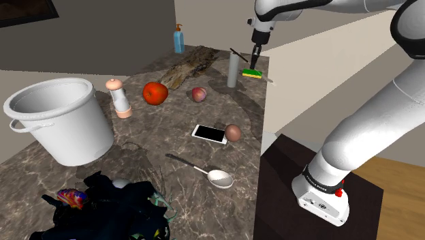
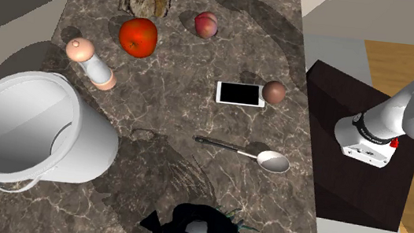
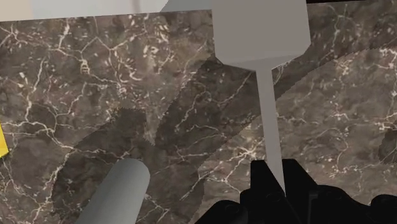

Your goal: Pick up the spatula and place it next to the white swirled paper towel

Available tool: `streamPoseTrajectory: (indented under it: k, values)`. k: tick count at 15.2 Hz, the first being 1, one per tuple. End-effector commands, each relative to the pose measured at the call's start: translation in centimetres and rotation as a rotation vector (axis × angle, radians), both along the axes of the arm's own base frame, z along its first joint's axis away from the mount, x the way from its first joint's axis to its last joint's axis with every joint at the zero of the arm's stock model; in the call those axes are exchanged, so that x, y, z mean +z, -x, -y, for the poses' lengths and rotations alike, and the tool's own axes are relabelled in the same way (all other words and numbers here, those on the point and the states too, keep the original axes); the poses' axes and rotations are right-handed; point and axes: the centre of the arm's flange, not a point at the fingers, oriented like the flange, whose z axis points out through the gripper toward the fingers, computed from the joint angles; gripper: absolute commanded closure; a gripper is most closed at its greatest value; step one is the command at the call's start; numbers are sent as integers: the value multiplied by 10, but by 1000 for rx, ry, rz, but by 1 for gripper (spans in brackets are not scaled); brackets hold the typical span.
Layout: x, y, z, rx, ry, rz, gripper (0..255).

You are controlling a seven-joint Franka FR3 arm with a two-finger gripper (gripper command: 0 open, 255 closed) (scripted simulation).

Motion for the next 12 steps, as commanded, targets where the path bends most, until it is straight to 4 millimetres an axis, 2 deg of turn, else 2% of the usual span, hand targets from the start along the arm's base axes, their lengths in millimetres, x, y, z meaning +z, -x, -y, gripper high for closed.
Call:
streamPoseTrajectory:
  k: [1,12]
  values:
    - [-11,0,0,0,0,1,255]
    - [-69,0,0,0,0,1,255]
